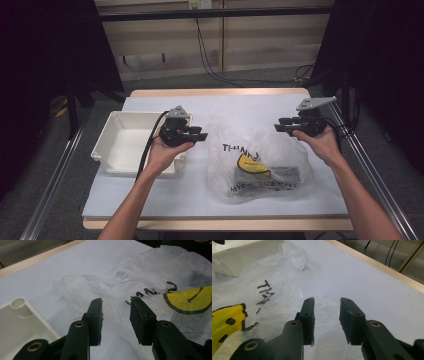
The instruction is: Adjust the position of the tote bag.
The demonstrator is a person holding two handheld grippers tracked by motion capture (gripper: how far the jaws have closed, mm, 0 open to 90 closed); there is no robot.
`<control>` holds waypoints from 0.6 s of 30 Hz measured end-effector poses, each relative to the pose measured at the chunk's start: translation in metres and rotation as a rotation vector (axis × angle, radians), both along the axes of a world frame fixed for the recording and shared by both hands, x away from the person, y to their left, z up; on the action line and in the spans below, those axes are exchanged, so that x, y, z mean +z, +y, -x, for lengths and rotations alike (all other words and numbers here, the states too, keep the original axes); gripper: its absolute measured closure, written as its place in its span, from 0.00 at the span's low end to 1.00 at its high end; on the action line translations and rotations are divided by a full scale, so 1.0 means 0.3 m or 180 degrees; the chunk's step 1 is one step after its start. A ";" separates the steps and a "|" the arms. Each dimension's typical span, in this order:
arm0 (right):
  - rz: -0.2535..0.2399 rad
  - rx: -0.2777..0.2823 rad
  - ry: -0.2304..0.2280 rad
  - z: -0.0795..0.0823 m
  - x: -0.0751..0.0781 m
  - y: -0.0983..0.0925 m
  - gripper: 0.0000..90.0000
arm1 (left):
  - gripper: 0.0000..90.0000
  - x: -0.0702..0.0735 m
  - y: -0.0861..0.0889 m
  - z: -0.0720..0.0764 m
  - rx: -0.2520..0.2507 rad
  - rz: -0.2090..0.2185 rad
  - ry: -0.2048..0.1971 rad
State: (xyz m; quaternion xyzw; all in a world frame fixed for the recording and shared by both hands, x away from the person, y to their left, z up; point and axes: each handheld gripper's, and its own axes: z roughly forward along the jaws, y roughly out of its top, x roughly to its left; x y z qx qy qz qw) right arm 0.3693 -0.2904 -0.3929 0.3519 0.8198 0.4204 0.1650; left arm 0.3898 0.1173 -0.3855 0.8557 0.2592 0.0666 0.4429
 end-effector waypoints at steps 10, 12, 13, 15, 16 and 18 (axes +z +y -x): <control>0.0122 0.0084 0.0170 -0.105 -0.021 0.023 0.69 | 0.70 0.003 -0.063 -0.108 -0.0072 -0.0083 0.0183; 0.0149 0.0066 0.0214 -0.122 -0.030 0.025 0.68 | 0.70 -0.002 -0.077 -0.121 -0.0131 -0.0109 0.0219; 0.0164 0.0064 0.0231 -0.130 -0.036 0.023 0.67 | 0.69 -0.003 -0.082 -0.125 -0.0118 -0.0137 0.0227; 0.0154 0.0074 0.0282 -0.139 -0.043 0.020 0.66 | 0.67 -0.004 -0.083 -0.132 -0.0121 -0.0123 0.0248; 0.0179 0.0061 0.0320 -0.154 -0.057 0.017 0.65 | 0.66 -0.017 -0.088 -0.146 -0.0106 -0.0080 0.0276; 0.0201 0.0070 0.0353 -0.165 -0.071 0.020 0.64 | 0.65 -0.030 -0.094 -0.157 -0.0100 -0.0134 0.0300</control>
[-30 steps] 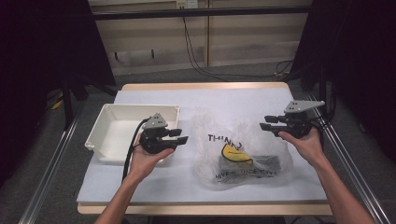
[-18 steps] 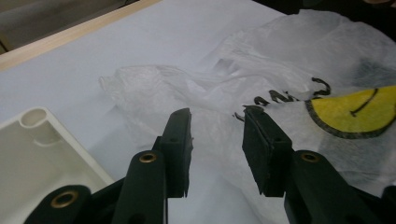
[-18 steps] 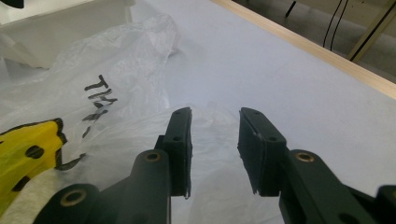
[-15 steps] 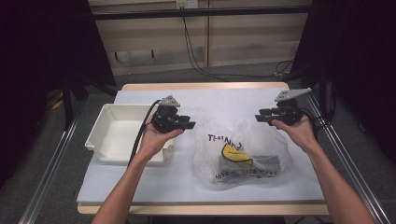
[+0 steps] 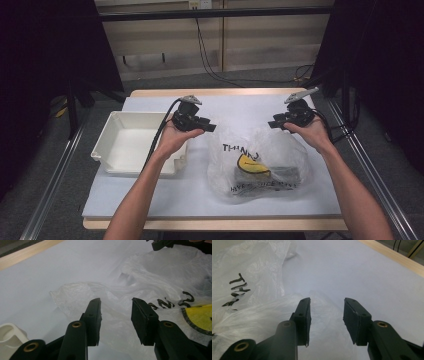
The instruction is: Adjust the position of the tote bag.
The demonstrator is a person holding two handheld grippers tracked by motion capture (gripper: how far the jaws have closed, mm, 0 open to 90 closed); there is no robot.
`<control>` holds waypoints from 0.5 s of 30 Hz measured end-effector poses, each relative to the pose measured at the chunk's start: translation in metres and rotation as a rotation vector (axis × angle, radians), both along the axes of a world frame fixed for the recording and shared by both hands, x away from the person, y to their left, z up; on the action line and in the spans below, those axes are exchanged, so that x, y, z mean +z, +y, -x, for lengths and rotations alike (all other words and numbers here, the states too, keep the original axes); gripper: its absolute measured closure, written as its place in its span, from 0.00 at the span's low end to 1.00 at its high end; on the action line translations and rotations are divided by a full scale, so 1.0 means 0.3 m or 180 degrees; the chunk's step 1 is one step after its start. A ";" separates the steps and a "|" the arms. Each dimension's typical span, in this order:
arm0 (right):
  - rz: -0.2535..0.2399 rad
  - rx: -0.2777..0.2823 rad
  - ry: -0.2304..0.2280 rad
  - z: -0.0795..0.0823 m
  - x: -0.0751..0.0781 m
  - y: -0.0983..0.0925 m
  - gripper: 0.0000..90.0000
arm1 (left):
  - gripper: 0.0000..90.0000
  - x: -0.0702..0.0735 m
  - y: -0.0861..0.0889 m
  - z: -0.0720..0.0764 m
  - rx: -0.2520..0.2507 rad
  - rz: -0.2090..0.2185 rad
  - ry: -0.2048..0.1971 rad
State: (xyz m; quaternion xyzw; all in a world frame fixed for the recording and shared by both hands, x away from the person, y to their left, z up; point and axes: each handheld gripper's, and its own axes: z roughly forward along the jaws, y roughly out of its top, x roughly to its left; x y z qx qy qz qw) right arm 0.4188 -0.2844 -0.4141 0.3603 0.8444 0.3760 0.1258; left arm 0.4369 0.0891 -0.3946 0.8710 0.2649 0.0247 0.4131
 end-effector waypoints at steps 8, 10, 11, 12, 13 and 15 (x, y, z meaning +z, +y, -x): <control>-0.0036 -0.0044 0.0113 -0.049 -0.049 -0.001 0.63 | 0.59 -0.025 -0.037 -0.045 0.0011 -0.0020 0.0102; 0.0010 -0.0036 0.0189 -0.063 -0.067 0.005 0.62 | 0.58 -0.027 -0.045 -0.054 -0.0049 -0.0079 0.0105; 0.0035 -0.0027 0.0209 -0.068 -0.074 0.007 0.62 | 0.58 -0.032 -0.051 -0.056 -0.0021 -0.0074 0.0113; 0.0035 -0.0027 0.0209 -0.068 -0.074 0.007 0.62 | 0.57 -0.032 -0.051 -0.056 -0.0021 -0.0074 0.0113; 0.0079 -0.0051 0.0273 -0.078 -0.091 0.013 0.61 | 0.57 -0.043 -0.056 -0.064 -0.0029 -0.0055 0.0165; 0.0131 -0.0054 0.0291 -0.088 -0.108 0.013 0.59 | 0.56 -0.051 -0.056 -0.073 -0.0044 -0.0117 0.0200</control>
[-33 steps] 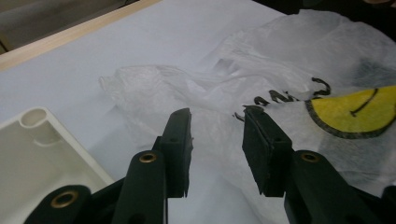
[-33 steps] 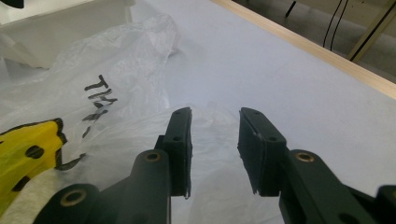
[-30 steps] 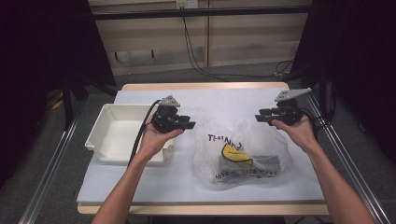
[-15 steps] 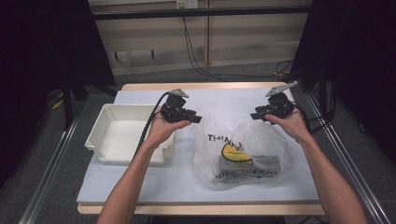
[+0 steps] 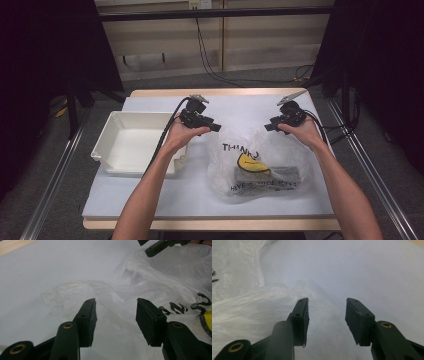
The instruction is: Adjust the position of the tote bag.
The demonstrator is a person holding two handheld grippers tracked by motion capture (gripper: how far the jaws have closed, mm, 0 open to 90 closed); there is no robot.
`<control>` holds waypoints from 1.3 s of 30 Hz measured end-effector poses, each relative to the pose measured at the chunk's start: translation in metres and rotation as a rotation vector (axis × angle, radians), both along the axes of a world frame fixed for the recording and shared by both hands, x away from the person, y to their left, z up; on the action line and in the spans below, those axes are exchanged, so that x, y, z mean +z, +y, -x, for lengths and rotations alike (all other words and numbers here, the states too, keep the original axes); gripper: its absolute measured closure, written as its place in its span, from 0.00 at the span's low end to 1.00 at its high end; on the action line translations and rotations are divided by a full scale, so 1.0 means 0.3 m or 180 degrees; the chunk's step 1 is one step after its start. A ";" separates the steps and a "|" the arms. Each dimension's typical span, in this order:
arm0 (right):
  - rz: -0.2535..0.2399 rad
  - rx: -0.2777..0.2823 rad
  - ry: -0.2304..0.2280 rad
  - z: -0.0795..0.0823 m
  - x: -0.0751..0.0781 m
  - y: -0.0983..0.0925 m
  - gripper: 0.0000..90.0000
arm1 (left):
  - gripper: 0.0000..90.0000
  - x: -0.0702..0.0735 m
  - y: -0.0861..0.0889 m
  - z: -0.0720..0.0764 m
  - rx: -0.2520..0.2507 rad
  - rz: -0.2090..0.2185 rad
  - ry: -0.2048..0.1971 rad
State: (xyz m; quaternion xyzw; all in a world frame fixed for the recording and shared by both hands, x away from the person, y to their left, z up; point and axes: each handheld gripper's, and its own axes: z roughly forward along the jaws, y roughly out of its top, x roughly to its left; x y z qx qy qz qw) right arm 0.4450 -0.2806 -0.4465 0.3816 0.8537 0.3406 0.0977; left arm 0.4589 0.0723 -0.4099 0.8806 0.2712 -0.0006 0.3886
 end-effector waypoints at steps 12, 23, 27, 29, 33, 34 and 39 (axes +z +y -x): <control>0.0036 -0.0011 0.0178 -0.030 -0.070 0.025 0.51 | 0.48 -0.032 -0.005 -0.015 -0.0008 -0.0049 0.0110; 0.0235 0.0007 0.0180 -0.024 -0.088 0.047 0.73 | 0.44 -0.050 -0.020 -0.015 -0.0013 -0.0113 0.0172; 0.0156 0.0070 0.0218 -0.020 -0.085 0.045 0.96 | 0.52 -0.047 -0.016 -0.020 -0.0086 -0.0307 0.0154; 0.0090 0.0098 0.0207 -0.019 -0.082 0.044 0.99 | 0.63 -0.046 -0.019 -0.017 -0.0097 -0.0359 0.0115; 0.0037 0.0090 0.0199 -0.013 -0.061 0.036 1.00 | 0.84 -0.057 -0.019 -0.015 -0.0131 -0.0373 0.0139; 0.0037 0.0090 0.0199 -0.013 -0.061 0.036 1.00 | 0.84 -0.060 -0.016 -0.016 -0.0177 -0.0366 0.0147; -0.0121 0.0067 0.0090 -0.002 -0.021 0.013 1.00 | 1.00 -0.065 -0.002 -0.014 -0.0135 -0.0266 0.0140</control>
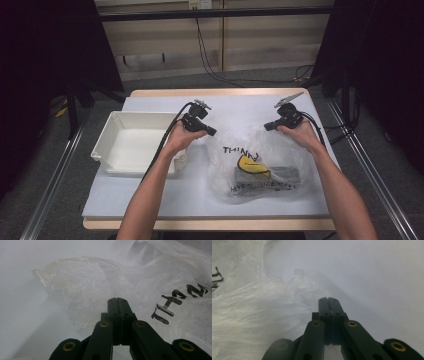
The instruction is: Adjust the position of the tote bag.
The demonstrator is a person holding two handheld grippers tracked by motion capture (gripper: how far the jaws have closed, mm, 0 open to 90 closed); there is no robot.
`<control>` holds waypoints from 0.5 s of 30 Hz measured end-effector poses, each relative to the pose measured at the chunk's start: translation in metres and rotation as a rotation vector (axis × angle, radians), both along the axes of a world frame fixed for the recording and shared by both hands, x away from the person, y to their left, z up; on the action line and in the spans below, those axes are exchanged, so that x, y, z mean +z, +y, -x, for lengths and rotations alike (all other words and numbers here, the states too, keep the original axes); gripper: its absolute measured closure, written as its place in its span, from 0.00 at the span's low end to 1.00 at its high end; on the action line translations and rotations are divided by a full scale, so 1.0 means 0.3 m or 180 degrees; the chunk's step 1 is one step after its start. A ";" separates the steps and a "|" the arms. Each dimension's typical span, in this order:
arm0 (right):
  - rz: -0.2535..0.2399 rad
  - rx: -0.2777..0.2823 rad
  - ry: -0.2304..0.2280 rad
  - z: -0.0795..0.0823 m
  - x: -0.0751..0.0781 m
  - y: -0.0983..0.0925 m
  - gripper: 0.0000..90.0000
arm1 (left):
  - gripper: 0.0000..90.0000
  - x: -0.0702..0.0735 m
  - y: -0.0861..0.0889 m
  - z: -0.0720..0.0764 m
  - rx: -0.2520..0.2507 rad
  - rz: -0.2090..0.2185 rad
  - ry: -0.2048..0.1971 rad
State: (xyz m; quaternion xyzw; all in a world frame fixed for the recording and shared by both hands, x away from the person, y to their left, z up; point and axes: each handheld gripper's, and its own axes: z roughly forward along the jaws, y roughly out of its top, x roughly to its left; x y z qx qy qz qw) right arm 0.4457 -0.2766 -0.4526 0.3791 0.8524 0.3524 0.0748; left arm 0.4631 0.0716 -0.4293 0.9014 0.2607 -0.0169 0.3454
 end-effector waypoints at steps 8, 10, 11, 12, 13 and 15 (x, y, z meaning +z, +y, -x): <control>-0.0227 0.0001 -0.0149 0.023 0.055 -0.026 1.00 | 1.00 0.039 0.026 0.025 -0.0006 0.0328 -0.0077; -0.0258 0.0008 -0.0168 0.028 0.062 -0.027 1.00 | 1.00 0.047 0.031 0.031 0.0007 0.0359 -0.0095; -0.0285 0.0013 -0.0216 0.037 0.079 -0.033 1.00 | 1.00 0.056 0.041 0.032 -0.0041 0.0332 -0.0096; -0.0285 0.0013 -0.0216 0.037 0.079 -0.033 1.00 | 1.00 0.062 0.045 0.039 -0.0023 0.0377 -0.0079; -0.0316 -0.0002 -0.0220 0.042 0.086 -0.036 1.00 | 1.00 0.061 0.047 0.044 -0.0016 0.0490 -0.0104; -0.0381 0.0029 -0.0289 0.051 0.105 -0.043 1.00 | 1.00 0.072 0.056 0.060 -0.0055 0.0527 -0.0142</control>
